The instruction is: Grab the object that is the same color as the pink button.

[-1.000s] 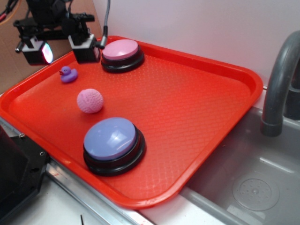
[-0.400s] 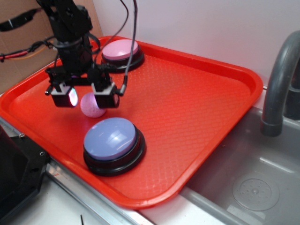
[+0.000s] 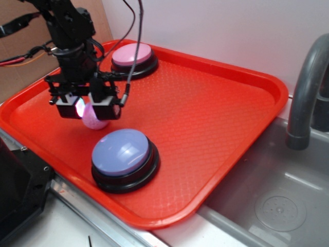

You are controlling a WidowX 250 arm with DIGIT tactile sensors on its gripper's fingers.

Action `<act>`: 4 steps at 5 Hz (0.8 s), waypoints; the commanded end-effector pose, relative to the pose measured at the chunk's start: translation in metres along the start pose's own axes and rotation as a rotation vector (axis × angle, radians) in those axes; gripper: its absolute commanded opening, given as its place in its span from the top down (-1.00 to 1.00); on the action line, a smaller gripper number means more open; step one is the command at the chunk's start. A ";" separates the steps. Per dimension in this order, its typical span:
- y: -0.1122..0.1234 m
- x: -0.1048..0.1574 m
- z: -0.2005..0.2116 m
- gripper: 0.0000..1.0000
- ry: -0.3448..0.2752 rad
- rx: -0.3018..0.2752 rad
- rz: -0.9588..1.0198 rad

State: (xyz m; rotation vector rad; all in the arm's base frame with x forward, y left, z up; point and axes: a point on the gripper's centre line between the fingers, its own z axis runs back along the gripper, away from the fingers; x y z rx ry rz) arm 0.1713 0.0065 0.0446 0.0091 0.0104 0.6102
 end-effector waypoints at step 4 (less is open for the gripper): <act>-0.017 0.030 0.147 1.00 -0.123 -0.061 -0.292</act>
